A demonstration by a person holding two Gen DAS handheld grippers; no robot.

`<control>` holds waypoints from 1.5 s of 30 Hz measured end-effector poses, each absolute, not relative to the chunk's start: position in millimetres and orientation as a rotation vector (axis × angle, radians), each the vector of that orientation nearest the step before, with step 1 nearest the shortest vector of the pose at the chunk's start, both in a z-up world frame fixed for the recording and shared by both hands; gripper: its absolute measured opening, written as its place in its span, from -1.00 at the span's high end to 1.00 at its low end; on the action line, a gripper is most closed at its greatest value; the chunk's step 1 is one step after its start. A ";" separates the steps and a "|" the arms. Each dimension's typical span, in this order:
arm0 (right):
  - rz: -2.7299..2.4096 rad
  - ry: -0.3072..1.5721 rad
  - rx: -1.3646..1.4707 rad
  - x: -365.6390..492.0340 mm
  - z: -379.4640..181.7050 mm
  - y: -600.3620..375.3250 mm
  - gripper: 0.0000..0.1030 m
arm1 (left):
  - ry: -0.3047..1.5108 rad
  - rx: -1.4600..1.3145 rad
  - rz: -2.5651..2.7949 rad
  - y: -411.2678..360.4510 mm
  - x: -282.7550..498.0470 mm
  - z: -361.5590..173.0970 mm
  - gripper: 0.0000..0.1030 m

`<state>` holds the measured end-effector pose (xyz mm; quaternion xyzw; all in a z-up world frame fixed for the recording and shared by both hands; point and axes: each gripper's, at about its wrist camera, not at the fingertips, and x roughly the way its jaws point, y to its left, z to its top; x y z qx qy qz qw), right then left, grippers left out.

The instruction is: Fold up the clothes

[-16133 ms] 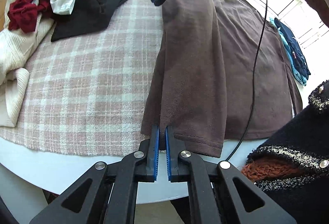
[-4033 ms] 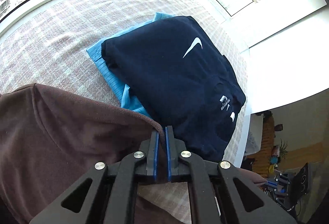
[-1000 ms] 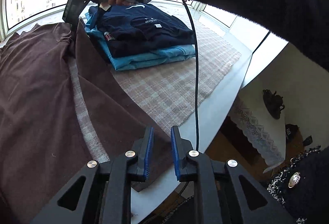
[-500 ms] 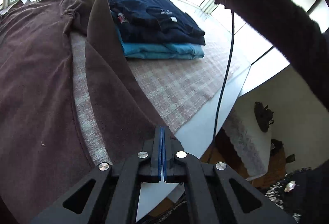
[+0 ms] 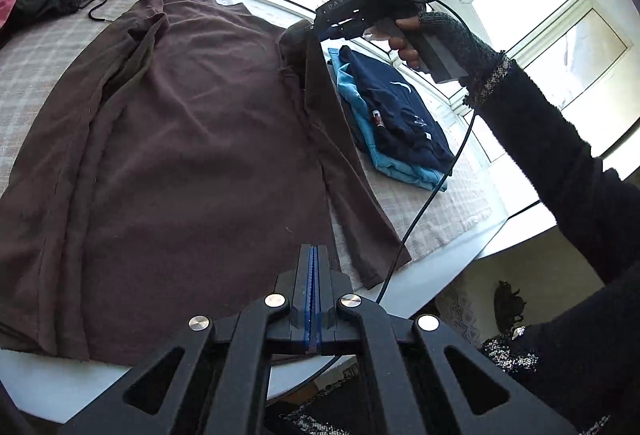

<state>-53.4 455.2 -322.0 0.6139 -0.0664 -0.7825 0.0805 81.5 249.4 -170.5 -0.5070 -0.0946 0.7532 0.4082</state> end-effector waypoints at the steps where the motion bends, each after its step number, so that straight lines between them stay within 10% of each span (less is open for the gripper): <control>1: -2.347 -0.188 1.828 -32.7 -321.9 456.7 0.32 | -0.203 -1.268 1.895 254.6 84.1 -169.5 1.00; 19: -2.321 -0.147 1.984 143.8 -403.8 442.0 0.31 | -0.104 -1.286 1.820 260.3 88.2 -175.1 0.91; 22: -2.284 -0.059 1.963 144.5 -400.2 430.5 0.85 | -0.101 -1.276 1.812 260.9 88.6 -173.4 0.90; 26: -2.248 -0.258 1.920 141.0 -380.3 441.1 0.93 | -0.102 -1.257 1.821 257.1 89.2 -170.2 0.90; 33: -2.211 -0.395 1.609 113.9 -295.3 389.3 0.92 | -0.155 -1.252 1.863 232.1 86.2 -170.1 0.90; 45: -2.242 -0.439 1.869 96.5 -344.4 384.0 0.34 | -0.235 -1.329 1.892 195.2 77.7 -191.2 0.80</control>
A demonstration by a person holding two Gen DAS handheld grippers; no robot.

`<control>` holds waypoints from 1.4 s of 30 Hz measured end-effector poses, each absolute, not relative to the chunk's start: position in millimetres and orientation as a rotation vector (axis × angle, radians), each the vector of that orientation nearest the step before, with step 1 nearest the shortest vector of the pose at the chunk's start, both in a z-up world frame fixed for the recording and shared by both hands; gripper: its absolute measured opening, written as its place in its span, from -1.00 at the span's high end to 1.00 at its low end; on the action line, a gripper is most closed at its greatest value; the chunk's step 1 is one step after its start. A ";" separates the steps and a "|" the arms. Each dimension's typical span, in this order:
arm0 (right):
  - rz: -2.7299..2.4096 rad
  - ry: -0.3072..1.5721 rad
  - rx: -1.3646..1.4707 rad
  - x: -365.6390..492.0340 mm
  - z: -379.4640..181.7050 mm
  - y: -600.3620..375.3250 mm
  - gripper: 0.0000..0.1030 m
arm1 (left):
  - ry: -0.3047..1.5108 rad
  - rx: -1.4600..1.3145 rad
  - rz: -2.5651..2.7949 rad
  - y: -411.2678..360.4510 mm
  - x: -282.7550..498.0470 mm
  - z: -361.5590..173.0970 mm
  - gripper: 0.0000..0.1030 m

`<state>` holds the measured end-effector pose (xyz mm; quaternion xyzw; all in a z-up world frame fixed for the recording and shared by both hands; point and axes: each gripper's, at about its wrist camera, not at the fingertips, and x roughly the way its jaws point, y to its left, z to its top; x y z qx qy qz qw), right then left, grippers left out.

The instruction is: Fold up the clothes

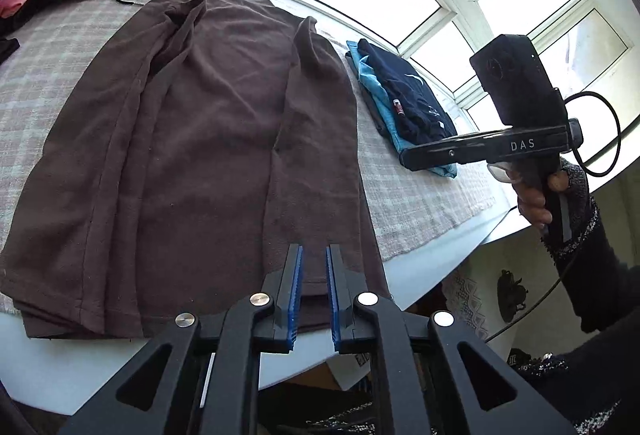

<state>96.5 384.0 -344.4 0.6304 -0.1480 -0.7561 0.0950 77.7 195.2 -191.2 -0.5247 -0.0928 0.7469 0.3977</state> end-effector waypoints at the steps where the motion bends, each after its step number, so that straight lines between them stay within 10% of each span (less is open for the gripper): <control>1: -2.227 -0.475 1.875 96.6 -351.8 392.4 0.34 | -0.213 -1.333 1.884 198.0 79.9 -193.9 0.78; 14: -2.460 -0.445 1.815 32.5 -352.1 461.2 0.35 | 0.230 -1.343 1.941 255.2 97.9 -227.6 0.55; 17: -2.518 -0.480 1.789 -8.5 -342.4 491.6 0.34 | 0.167 -1.414 1.960 250.2 83.4 -237.1 0.22; 21: -2.542 -0.553 1.828 -68.0 -345.8 528.3 0.32 | 0.224 -1.401 1.973 255.4 83.2 -241.4 0.33; 23: -2.550 -0.488 1.874 -94.4 -355.7 532.1 0.31 | 0.188 -1.412 1.968 253.2 81.9 -239.8 0.92; 34: -2.331 -0.346 1.954 -127.5 -400.0 501.3 0.28 | -0.075 -1.431 2.039 208.1 64.1 -211.7 0.94; 37: -2.323 -0.253 1.938 -128.8 -399.5 497.3 0.71 | -0.090 -1.439 2.032 210.8 59.3 -215.1 0.94; 42: -2.435 -0.201 1.908 -114.3 -379.1 512.5 0.60 | -0.187 -1.415 2.107 189.0 56.0 -204.8 0.95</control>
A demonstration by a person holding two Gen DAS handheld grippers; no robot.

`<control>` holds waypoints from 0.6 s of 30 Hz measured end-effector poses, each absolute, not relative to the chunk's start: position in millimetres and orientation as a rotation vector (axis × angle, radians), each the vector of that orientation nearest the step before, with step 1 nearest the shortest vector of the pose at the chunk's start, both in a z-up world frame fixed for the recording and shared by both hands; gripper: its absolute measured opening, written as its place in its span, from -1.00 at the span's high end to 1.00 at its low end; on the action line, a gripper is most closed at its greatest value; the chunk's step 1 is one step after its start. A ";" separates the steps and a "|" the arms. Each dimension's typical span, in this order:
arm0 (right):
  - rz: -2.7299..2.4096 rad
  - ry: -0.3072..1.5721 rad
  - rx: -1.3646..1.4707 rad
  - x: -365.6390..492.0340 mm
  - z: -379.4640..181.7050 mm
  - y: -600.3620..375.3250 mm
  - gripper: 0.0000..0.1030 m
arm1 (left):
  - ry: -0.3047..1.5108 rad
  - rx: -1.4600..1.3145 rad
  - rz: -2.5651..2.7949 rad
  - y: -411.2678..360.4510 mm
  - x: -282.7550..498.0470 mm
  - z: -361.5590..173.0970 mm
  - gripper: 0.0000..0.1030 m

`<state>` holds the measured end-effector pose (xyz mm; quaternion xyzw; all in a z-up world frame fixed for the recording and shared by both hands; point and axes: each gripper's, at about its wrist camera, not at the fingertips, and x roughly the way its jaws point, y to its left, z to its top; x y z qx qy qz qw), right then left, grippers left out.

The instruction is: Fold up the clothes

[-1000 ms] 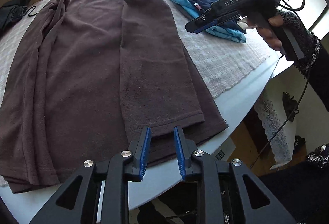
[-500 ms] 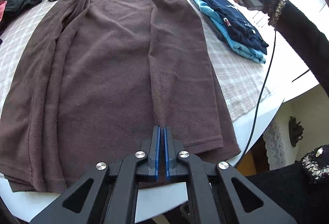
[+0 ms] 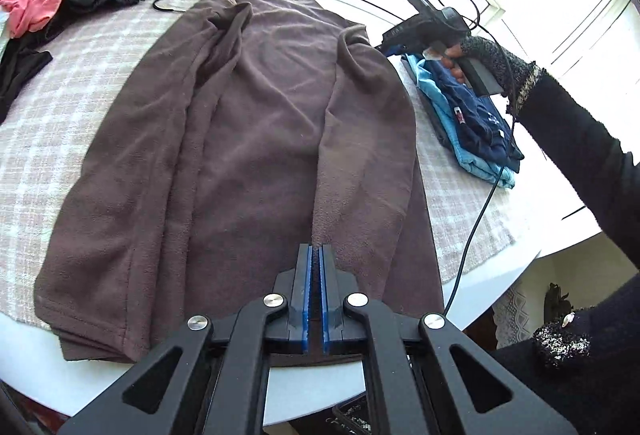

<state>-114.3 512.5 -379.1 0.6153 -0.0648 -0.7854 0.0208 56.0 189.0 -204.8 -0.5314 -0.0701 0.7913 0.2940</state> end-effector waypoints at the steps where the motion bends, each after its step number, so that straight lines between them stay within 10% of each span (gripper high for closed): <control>1: -2.454 -0.239 1.878 -105.6 -370.7 515.7 0.56 | -0.223 -1.440 2.118 181.8 55.0 -208.4 0.95; 18: -2.386 -0.056 1.774 -13.3 -388.0 445.6 0.40 | -0.256 -1.415 2.216 140.5 15.2 -195.3 0.95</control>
